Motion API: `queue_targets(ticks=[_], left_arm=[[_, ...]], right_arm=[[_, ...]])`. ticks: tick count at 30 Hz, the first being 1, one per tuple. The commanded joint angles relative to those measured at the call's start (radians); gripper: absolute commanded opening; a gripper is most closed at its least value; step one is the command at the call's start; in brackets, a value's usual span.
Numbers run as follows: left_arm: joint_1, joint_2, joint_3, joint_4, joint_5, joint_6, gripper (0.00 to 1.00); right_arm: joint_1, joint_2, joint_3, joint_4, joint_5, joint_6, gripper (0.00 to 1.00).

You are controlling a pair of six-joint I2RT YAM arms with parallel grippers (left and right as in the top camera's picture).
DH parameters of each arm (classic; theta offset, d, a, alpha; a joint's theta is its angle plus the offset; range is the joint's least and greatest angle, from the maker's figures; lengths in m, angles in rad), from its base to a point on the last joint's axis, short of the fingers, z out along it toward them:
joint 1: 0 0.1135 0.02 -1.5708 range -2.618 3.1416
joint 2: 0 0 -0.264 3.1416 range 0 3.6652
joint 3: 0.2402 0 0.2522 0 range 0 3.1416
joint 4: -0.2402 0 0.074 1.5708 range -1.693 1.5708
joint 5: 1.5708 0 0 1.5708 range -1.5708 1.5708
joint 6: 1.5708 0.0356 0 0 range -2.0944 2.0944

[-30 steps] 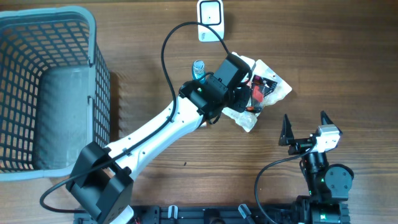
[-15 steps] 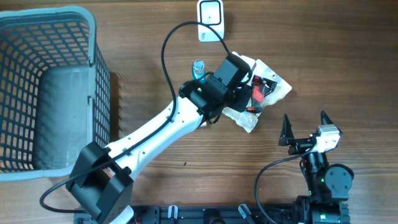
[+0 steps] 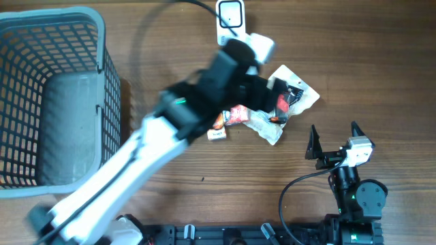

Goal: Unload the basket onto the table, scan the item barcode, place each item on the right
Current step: 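Move the left gripper back over the basket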

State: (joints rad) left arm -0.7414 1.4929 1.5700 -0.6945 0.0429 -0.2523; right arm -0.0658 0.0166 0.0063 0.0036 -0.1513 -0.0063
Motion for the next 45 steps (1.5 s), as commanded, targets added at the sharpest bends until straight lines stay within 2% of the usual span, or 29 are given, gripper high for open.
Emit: queue_targets(ticks=[1,3,5,8,9,16,19,22,24,39,45], left_arm=[[0.128,-0.159,0.027,-0.128,-0.229,-0.106,0.86],[0.209,-0.214,0.027,-0.22,-0.263,-0.161,0.66],[0.288,-0.252,0.027,-0.314,-0.261,-0.207,0.34],[0.375,-0.276,0.027,-0.449,-0.254,-0.241,0.07],[0.394,-0.275,0.027,-0.502,-0.253,-0.256,0.04],[0.411,-0.222,0.025,-0.757,-0.238,-0.281,0.04],[0.411,-0.206,0.025,-0.83,-0.29,-0.283,0.04],[0.425,-0.202,0.024,-0.902,-0.381,-0.375,0.04],[0.443,-0.203,0.021,-0.93,-0.393,-0.41,0.04],[0.687,-0.202,0.019,-0.956,-0.393,-0.407,0.04],[0.732,-0.203,0.02,-0.888,-0.379,-0.407,0.04]], right_arm=[[0.004,-0.005,-0.001,0.004,0.01,-0.017,1.0],[0.004,-0.005,-0.001,0.004,0.01,-0.016,1.0],[0.004,-0.005,-0.001,0.004,0.01,-0.017,1.0],[0.004,-0.005,-0.001,0.004,0.01,-0.017,1.0],[0.004,-0.005,-0.001,0.004,0.01,-0.017,1.0],[0.004,-0.005,-0.001,0.004,0.01,-0.017,1.0],[0.004,-0.005,-0.001,0.004,0.01,-0.016,1.0],[0.004,-0.005,-0.001,0.004,0.01,-0.016,1.0],[0.004,-0.005,-0.001,0.004,0.01,-0.017,1.0],[0.004,-0.005,-0.001,0.004,0.01,-0.017,1.0],[0.004,-0.005,-0.001,0.004,0.01,-0.017,1.0]])
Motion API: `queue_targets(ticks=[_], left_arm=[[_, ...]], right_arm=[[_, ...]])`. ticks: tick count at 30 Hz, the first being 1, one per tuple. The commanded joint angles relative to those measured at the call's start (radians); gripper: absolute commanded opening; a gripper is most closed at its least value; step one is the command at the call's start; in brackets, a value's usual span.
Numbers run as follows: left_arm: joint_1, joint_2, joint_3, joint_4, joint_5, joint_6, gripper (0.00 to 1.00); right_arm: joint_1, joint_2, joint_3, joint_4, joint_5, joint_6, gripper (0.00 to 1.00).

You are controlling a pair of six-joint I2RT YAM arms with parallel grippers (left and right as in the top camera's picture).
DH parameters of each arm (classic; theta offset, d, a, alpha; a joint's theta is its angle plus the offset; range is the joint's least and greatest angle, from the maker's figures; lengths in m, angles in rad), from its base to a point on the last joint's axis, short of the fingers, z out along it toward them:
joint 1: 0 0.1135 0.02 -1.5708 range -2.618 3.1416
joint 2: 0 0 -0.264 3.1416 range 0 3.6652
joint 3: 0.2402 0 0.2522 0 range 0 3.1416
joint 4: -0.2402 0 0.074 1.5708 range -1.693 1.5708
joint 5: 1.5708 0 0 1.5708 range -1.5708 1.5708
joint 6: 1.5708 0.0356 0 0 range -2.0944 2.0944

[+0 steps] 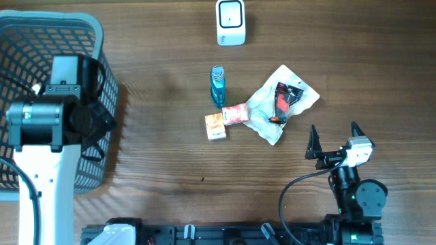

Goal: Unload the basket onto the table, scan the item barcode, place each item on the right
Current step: 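Move the left gripper back over the basket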

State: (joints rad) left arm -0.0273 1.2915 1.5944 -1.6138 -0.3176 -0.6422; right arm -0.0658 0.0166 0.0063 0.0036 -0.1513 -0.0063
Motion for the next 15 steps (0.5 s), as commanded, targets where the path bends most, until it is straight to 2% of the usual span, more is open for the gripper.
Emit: queue_targets(ticks=[1,6,11,15], left_arm=[[0.018,-0.001,-0.005,0.047,0.005,-0.016,0.04],[0.018,-0.001,-0.005,0.257,0.293,0.199,0.04],[0.018,0.042,-0.005,0.393,0.295,0.243,0.04],[0.018,0.15,-0.005,0.511,0.294,0.303,0.04]], right_arm=[[0.004,-0.005,-0.001,0.004,0.01,-0.017,1.0],[0.004,-0.005,-0.001,0.004,0.01,-0.017,1.0],[0.004,-0.005,-0.001,0.004,0.01,-0.017,1.0],[0.004,-0.005,-0.001,0.004,0.01,-0.016,1.0]])
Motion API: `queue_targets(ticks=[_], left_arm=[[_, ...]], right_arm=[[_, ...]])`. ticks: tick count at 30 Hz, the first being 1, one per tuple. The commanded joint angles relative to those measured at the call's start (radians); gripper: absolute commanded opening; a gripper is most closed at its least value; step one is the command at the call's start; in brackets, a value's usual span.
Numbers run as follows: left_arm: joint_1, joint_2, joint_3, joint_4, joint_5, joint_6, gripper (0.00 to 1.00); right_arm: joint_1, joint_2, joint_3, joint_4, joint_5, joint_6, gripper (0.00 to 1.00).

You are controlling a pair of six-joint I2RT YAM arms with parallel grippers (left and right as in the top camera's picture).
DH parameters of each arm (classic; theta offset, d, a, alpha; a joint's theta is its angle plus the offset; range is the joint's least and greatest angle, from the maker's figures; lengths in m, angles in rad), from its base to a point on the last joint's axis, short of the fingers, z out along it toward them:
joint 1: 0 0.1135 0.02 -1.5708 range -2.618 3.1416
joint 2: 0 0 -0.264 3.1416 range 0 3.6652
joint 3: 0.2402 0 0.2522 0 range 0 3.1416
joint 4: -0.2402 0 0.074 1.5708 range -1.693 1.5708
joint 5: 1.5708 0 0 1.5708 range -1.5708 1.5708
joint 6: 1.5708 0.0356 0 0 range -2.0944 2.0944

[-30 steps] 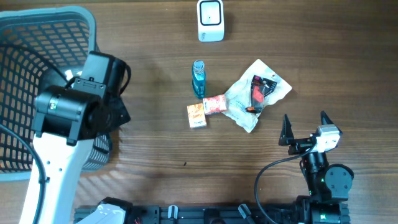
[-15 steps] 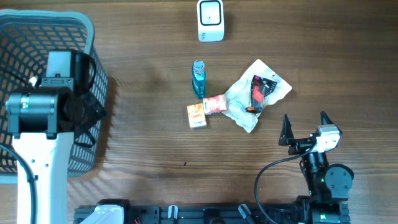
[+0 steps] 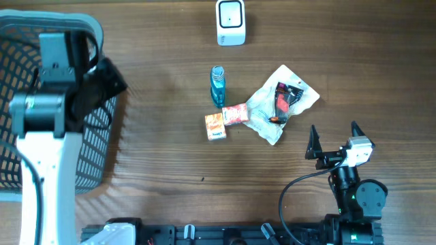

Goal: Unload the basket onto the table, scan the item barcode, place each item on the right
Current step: 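Move the left gripper back over the basket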

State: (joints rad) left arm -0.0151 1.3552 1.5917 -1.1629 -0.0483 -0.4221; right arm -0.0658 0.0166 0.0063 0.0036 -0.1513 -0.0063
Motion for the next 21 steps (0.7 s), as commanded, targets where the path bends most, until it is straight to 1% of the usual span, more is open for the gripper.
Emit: queue_targets(ticks=[1,3,6,10,14,17,21], left_arm=[[0.006,0.119,-0.002,0.092,0.025,0.1,0.04],[0.011,0.178,-0.002,0.138,0.003,0.137,0.04],[0.021,0.217,-0.002,0.167,-0.055,0.135,0.04],[0.044,0.222,-0.002,0.2,-0.055,0.138,0.04],[0.053,0.219,-0.002,0.214,-0.055,0.184,0.04],[0.053,0.219,-0.002,0.24,-0.088,0.183,0.04],[0.053,0.218,0.0,0.262,-0.092,0.183,0.04]], right_arm=[[0.004,-0.005,-0.001,0.004,0.01,-0.017,1.0],[0.004,-0.005,-0.001,0.004,0.01,-0.017,1.0],[0.004,-0.005,-0.001,0.004,0.01,-0.017,1.0],[0.004,-0.005,-0.001,0.004,0.01,-0.017,1.0],[0.004,-0.005,-0.001,0.004,0.01,-0.017,1.0],[0.004,-0.005,-0.001,0.004,0.01,-0.017,1.0],[0.004,-0.005,-0.001,0.004,0.01,-0.017,1.0]])
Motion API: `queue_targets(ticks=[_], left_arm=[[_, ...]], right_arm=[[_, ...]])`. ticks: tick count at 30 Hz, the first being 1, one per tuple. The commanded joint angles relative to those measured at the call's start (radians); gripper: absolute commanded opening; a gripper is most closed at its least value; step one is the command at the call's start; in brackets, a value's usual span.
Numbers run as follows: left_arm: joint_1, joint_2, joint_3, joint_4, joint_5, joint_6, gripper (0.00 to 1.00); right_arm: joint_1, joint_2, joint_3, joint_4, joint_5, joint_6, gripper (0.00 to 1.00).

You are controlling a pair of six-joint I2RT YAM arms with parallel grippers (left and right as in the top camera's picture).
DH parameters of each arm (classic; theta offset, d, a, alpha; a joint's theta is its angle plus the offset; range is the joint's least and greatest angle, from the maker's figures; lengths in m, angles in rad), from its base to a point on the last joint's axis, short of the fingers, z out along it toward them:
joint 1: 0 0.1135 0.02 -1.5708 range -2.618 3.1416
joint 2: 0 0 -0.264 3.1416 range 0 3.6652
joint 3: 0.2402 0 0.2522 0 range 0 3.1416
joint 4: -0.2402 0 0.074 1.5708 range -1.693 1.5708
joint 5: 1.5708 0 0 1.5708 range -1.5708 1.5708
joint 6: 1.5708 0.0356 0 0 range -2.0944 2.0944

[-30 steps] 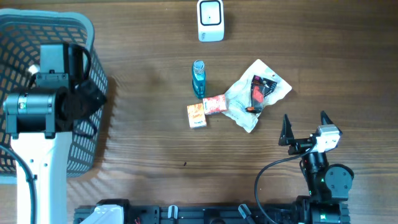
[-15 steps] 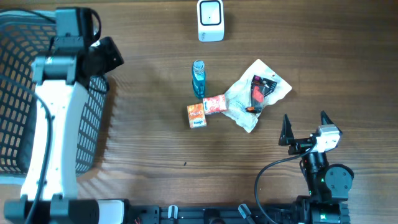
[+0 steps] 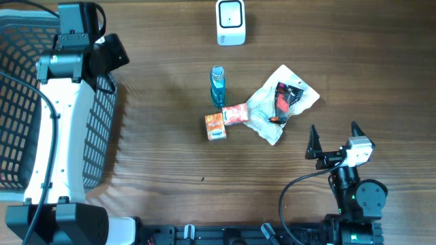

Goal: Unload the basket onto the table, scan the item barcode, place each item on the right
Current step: 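Move the left gripper back over the basket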

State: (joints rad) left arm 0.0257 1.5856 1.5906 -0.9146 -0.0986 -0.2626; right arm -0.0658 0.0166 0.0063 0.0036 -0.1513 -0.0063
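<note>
The white scanner (image 3: 231,22) stands at the table's far edge. Below it lie a blue bottle (image 3: 217,86), two small orange boxes (image 3: 215,126) (image 3: 236,113) and a clear bag (image 3: 283,102) holding a red and black item. My left gripper (image 3: 113,54) is far from them, at the grey basket's (image 3: 17,102) near-right corner; its fingers do not show clearly. My right gripper (image 3: 334,138) rests open and empty, below and right of the bag.
The left arm's white link (image 3: 58,136) lies across the basket's right side and hides part of it. The right arm's cable (image 3: 293,187) loops along the table's front edge.
The left arm's wrist has moved from above the basket's right wall toward the far edge and now points right at the basket's corner. The items, scanner and right gripper are unchanged.
First the left arm reached over the pile, its tip beside the scanner with something white at it. Then it stood over the basket, and the bottle and boxes showed uncovered. It has stayed at the basket since, shifting toward the far rim. The right arm never moved.
</note>
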Motion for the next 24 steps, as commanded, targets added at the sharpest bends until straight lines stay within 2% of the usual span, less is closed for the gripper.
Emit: queue_targets(ticks=[1,12,17,19,20,24], left_arm=[[0.012,-0.013,0.002,0.014,-0.041,0.024,0.04],[0.012,-0.11,0.002,0.028,-0.077,0.017,0.04],[0.012,-0.123,0.001,-0.053,0.011,-0.01,0.04],[0.012,-0.115,0.001,-0.092,-0.021,-0.011,0.04],[0.012,-0.11,0.001,-0.1,-0.084,-0.011,0.04],[0.012,-0.11,0.001,-0.076,-0.101,-0.01,0.04]], right_arm=[[0.004,-0.005,-0.001,0.004,0.01,-0.017,1.0],[0.004,-0.005,-0.001,0.004,0.01,-0.017,1.0],[0.004,-0.005,-0.001,0.004,0.01,-0.016,1.0],[0.004,-0.005,-0.001,0.004,0.01,-0.017,1.0],[0.004,-0.005,-0.001,0.004,0.01,-0.016,1.0],[0.004,-0.005,-0.001,0.004,0.01,-0.017,1.0]])
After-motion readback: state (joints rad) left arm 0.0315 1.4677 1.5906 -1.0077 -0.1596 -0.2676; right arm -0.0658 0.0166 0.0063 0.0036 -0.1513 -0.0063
